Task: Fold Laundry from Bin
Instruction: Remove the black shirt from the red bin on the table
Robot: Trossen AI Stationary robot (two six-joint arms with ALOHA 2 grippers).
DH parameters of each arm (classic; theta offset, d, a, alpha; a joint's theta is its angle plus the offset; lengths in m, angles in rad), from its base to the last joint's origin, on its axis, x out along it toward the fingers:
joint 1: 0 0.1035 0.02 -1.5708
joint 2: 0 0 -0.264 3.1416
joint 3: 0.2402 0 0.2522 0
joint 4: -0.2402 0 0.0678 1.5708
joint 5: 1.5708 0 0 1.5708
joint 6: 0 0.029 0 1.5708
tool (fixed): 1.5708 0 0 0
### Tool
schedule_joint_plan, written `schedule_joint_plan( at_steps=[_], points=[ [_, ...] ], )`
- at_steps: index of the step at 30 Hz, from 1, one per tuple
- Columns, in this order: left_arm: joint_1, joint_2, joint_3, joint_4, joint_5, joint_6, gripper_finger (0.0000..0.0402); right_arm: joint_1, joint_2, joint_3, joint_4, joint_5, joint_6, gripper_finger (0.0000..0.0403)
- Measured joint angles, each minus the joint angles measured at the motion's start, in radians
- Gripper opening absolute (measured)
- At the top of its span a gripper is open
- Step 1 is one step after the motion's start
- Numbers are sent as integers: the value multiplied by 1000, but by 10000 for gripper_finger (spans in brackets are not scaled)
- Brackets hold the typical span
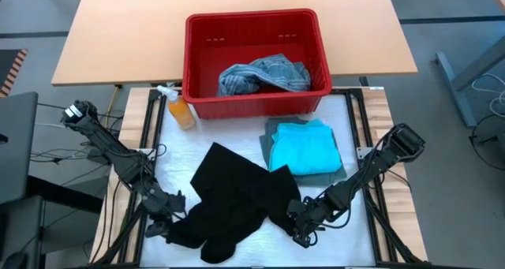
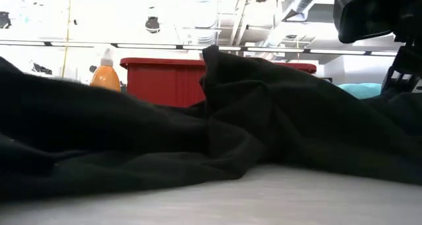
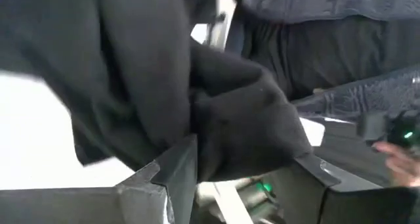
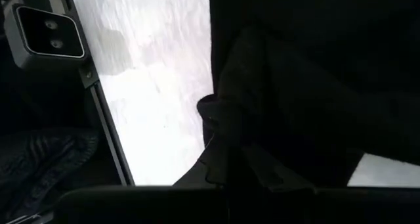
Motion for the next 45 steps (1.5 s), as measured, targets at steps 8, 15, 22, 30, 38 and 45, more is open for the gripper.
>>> schedule_joint_plan(
  at_steps=[8,15,22,30,38,45],
  points=[
    [10,-9,0,-162,209,-149,162,-33,0,0,-1,-2,-26,38],
    [84,-36,0,-242,-90,294,144,-48,0,0,-1,-2,-74,38],
    [87,-32,2,96,-408,1117,141,-38,0,0,0,-2,-67,38],
    [104,-32,124,36,-509,1205,141,-24,0,0,1,1,-55,38],
    [101,-32,303,-669,-565,992,141,-49,0,0,1,-2,-80,38],
    [123,-32,245,-468,-790,888,141,-68,0,0,6,-1,-95,38]
  ],
)
